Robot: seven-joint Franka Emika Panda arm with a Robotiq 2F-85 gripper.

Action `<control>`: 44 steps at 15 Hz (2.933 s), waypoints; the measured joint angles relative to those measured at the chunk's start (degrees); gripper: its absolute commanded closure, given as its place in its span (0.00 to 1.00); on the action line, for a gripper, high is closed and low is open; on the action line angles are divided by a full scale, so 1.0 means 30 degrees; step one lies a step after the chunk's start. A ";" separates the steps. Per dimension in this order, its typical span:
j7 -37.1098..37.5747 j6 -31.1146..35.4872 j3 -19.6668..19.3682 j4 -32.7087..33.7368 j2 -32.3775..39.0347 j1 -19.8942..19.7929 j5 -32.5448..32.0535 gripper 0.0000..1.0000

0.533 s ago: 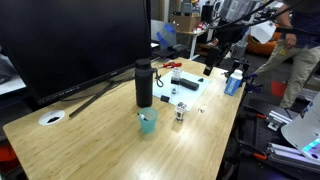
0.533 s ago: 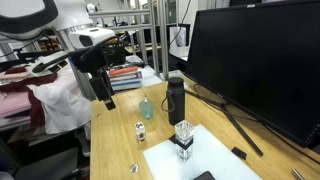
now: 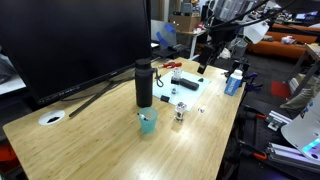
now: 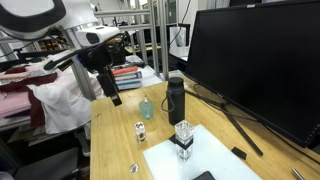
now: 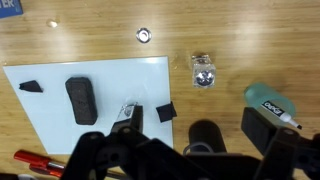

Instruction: Move the black bottle forward

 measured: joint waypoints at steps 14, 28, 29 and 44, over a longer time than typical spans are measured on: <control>-0.0391 0.0373 -0.0570 0.4412 0.5153 -0.0150 -0.2799 0.00; -0.2301 0.3172 -0.1493 0.7289 0.9335 0.0240 -0.2721 0.00; -0.2592 0.3172 -0.1562 0.7704 0.9801 0.0338 -0.2721 0.00; -0.5727 0.3106 -0.2476 1.0111 1.2789 0.0986 -0.2679 0.28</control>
